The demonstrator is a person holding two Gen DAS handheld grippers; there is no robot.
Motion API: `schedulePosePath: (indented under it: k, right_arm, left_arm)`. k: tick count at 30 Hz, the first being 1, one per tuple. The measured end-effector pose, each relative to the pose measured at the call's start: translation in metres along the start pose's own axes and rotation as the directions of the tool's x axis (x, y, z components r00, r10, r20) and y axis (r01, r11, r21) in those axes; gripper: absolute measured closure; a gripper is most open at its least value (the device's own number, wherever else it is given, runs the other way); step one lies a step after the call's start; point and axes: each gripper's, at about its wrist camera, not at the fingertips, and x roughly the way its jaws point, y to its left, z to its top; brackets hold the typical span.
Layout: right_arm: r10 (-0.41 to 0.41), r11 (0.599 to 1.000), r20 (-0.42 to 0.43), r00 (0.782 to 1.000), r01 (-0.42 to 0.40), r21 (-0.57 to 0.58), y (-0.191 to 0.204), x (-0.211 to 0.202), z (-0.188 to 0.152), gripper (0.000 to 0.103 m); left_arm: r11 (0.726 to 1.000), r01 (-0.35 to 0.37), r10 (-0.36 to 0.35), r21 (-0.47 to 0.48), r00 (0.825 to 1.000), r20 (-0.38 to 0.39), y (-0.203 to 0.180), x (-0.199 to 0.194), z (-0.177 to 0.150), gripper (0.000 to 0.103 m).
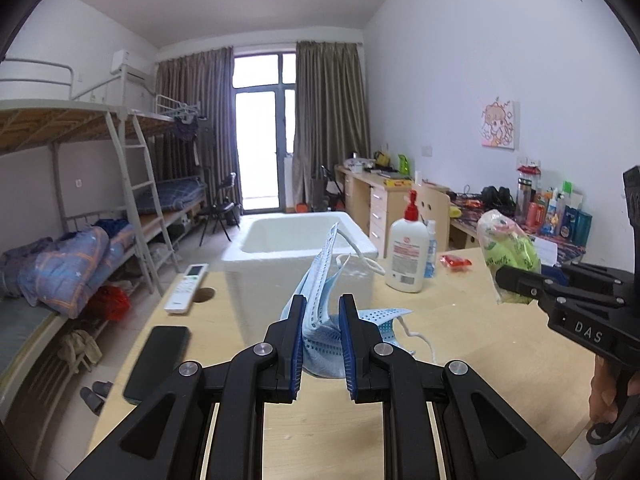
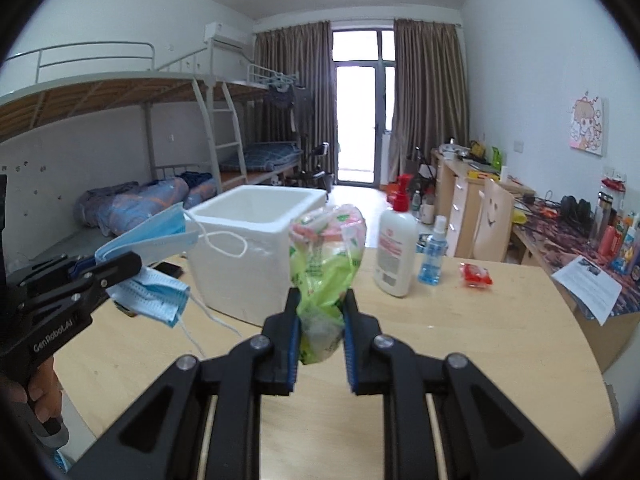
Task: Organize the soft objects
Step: 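Carry the blue mask and green packet with both grippers over the foam box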
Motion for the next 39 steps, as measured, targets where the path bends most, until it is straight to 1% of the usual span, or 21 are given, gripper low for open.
schedulePosePath:
  k: [6, 11, 13, 18, 22, 26, 31, 39]
  right_arm:
    - [0.039, 0.999, 0.019, 0.999, -0.038, -0.008, 0.020, 0.003, -0.002, 0.081]
    - [0.088, 0.996, 0.032, 0.996, -0.087, -0.025, 0.038, 0.009, -0.002, 0.081]
    - [0.117, 0.993, 0.030, 0.993, -0.116, -0.028, 0.047, 0.013, -0.003, 0.081]
    - [0.158, 0.987, 0.023, 0.987, -0.157, -0.045, 0.061, 0.019, -0.001, 0.081]
    - [0.173, 0.983, 0.024, 0.985, -0.172, -0.059, 0.071, 0.019, 0.001, 0.081]
    - [0.179, 0.982, 0.036, 0.983, -0.177, -0.061, 0.074, 0.019, 0.003, 0.081]
    - [0.166, 0.985, 0.047, 0.985, -0.163, -0.059, 0.071, 0.019, 0.010, 0.081]
    - [0.135, 0.990, 0.034, 0.990, -0.134, -0.034, 0.058, 0.032, 0.031, 0.081]
  left_arm:
    - [0.999, -0.046, 0.046, -0.003, 0.999, 0.023, 0.021, -0.014, -0.002, 0.085]
    - [0.995, -0.090, 0.091, -0.039, 0.995, 0.032, 0.037, -0.020, -0.003, 0.085]
    - [0.992, -0.110, 0.112, -0.055, 0.993, 0.034, 0.043, -0.022, -0.003, 0.085]
    - [0.984, -0.155, 0.158, -0.084, 0.987, 0.032, 0.052, -0.023, -0.004, 0.085]
    - [0.982, -0.166, 0.170, -0.093, 0.985, 0.036, 0.054, -0.026, -0.001, 0.085]
    - [0.983, -0.161, 0.165, -0.087, 0.985, 0.041, 0.053, -0.024, 0.002, 0.085]
    - [0.986, -0.136, 0.139, -0.093, 0.990, 0.029, 0.056, -0.011, 0.015, 0.085]
    - [0.991, -0.122, 0.122, -0.060, 0.992, 0.007, 0.053, 0.020, 0.032, 0.085]
